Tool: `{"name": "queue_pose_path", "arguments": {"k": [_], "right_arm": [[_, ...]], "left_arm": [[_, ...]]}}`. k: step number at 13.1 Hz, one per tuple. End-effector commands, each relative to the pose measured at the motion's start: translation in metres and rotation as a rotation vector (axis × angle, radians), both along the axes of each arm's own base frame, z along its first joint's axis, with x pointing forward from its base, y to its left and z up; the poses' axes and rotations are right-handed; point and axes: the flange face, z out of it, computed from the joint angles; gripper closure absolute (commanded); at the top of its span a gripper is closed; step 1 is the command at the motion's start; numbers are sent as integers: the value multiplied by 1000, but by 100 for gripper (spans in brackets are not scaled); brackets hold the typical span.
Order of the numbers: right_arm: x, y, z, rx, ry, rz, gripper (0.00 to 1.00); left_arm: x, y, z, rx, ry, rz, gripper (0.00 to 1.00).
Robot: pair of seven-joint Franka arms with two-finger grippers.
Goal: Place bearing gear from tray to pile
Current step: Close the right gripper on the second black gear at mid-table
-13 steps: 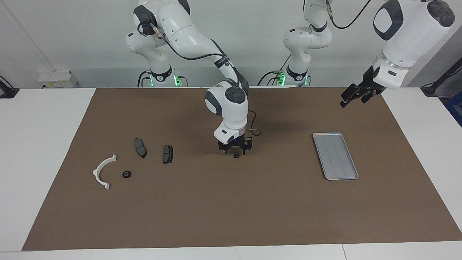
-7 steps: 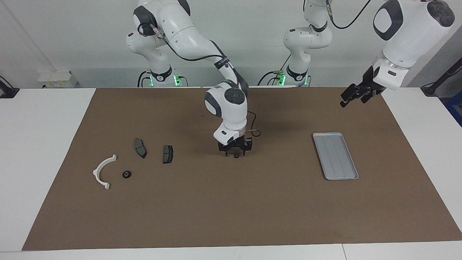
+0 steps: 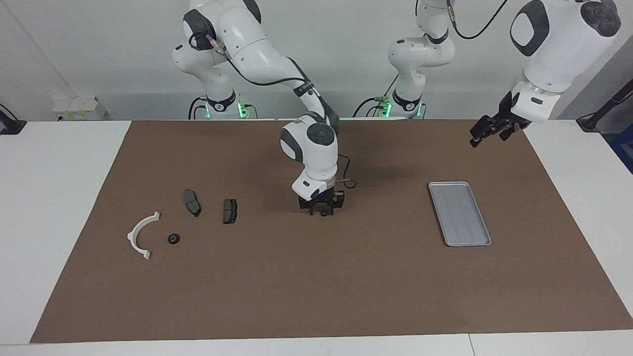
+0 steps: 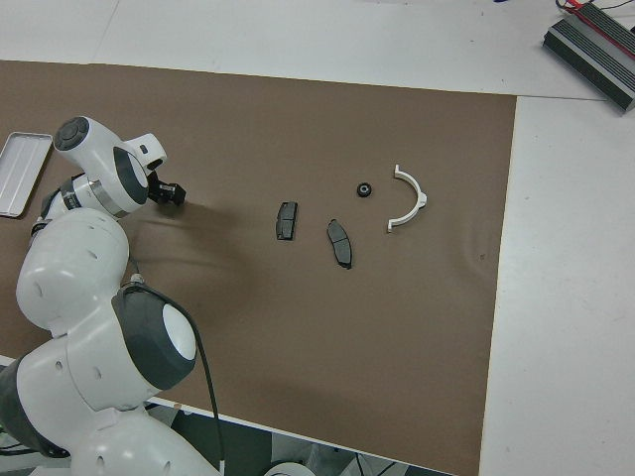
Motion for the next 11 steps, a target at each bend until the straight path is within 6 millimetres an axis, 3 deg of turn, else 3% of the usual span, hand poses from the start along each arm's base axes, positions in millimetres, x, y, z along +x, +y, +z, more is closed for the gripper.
{"name": "queue_pose_path", "arguments": {"k": [1, 2, 5, 7, 11], "right_arm": [[-1, -2, -7, 0, -6, 24, 94], [-1, -2, -6, -4, -2, 24, 100], [6, -7, 5, -9, -9, 20, 100], [26, -38, 34, -15, -20, 26, 100], [73, -157, 100, -32, -31, 102, 100]], "left_arm": [[-6, 0, 3, 20, -9, -15, 0], [-6, 0, 3, 20, -10, -18, 0], [-7, -1, 4, 20, -11, -12, 0], [-7, -1, 3, 20, -9, -9, 0], [-7, 1, 4, 20, -9, -4, 0]]}}
